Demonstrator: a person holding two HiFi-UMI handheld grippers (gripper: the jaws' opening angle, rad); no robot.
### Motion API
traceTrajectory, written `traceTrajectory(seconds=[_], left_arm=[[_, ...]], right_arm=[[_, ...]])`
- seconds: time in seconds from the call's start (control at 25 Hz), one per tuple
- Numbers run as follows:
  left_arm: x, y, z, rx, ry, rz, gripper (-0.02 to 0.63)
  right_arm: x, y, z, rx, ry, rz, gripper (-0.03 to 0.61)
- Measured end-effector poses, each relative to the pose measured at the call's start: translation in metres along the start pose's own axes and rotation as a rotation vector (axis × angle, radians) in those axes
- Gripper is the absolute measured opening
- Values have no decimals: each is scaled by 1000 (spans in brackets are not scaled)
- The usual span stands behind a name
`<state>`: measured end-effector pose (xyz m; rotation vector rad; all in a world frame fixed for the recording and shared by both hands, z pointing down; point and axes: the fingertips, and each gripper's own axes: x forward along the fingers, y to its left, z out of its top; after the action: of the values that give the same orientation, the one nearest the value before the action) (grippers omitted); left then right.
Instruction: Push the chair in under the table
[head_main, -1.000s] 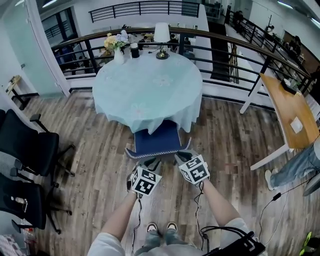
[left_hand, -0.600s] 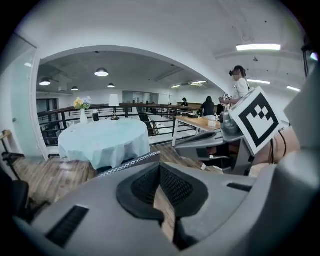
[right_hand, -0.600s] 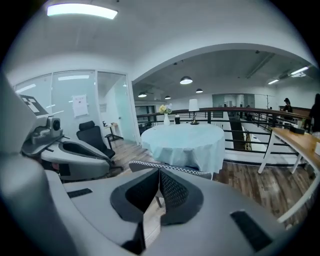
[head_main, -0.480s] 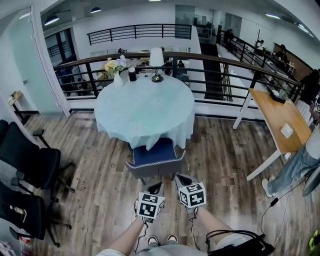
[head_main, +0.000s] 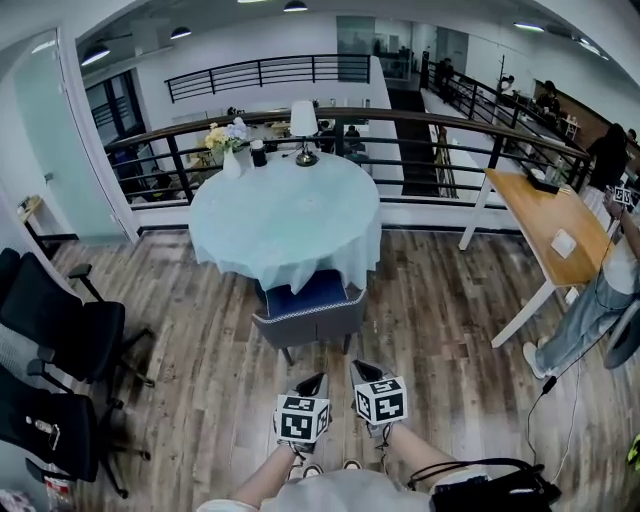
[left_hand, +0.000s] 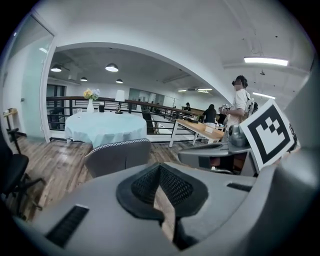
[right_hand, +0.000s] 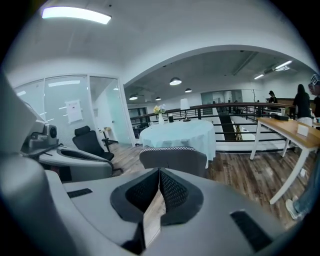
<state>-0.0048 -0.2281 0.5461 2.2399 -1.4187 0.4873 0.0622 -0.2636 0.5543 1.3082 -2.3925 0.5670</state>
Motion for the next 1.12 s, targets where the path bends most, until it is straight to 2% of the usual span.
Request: traceTrajectory(seconds=[0.2,0.44,0.64,1.12], left_arm=[[-12,-1,-10,-10,6,24,5],[-19,0,-12,-21,-10,52,5],[-25,1,-16,-43,-17,69,5],[-34,9,-14,-73,-37,98,5]], right_arm=[[-7,11,-16,25,24,1,21],[-11,24,-14,-4,20,29,18],[-14,37,-17,-66,37,44,17],[-16,41,-18,-70,53,51,15]])
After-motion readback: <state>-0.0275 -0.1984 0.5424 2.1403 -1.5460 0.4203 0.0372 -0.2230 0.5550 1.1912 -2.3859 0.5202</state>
